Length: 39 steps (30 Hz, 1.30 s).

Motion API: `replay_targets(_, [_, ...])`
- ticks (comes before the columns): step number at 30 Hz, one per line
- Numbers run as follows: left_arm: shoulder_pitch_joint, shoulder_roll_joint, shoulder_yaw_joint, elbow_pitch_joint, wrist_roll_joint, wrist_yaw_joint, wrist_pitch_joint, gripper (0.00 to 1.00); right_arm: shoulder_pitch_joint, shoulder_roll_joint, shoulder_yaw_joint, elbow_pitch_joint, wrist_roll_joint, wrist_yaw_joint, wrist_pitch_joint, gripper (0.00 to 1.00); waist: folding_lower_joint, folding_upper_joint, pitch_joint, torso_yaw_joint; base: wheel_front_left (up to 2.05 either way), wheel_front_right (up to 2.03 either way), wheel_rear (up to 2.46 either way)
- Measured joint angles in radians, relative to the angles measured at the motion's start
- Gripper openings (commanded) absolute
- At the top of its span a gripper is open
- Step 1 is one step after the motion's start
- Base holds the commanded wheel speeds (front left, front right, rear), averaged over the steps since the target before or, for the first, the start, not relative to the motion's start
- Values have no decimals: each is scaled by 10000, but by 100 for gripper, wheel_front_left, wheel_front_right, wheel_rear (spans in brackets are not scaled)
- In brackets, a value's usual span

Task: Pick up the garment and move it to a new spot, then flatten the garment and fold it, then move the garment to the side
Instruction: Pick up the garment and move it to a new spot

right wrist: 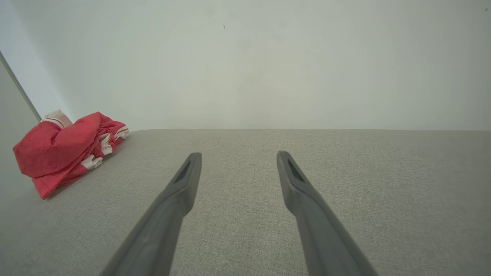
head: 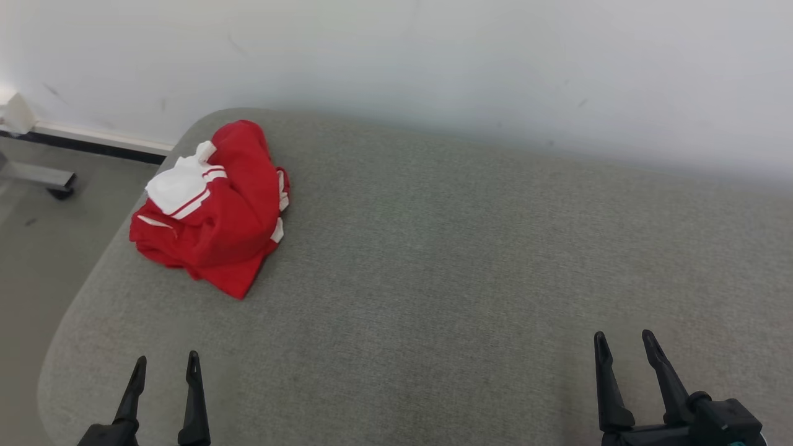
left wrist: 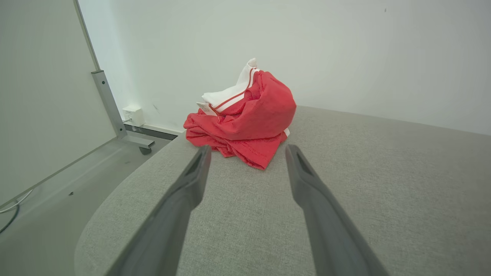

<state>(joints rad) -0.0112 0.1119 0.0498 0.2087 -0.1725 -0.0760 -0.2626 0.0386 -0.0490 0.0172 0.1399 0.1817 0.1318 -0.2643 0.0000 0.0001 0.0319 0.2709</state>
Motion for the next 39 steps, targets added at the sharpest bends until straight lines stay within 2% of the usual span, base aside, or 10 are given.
replay_targets(11, [13, -88, 161, 12, 25, 102, 0, 100, -90, 2, 121, 69, -52, 0, 0, 100, 0, 0, 161, 1277, 0, 0, 0])
replay_targets(21, [73, -134, 280, 19, 90, 144, 0, 100, -96, 0, 201, 88, -61, 0, 2, 100, 0, 0, 219, 1822, 0, 0, 0])
replay_targets(31, [-182, -127, 464, -102, 33, 150, 0, 100, -282, -2, 203, 121, -176, 0, 2, 100, 2, 0, 499, 1581, 0, 0, 0])
replay_targets(39, [-2306, 337, 564, 173, -259, -123, 0, 100, -851, -150, 171, -23, -489, 0, 2, 100, 2, 0, 1148, 967, 0, 0, 0])
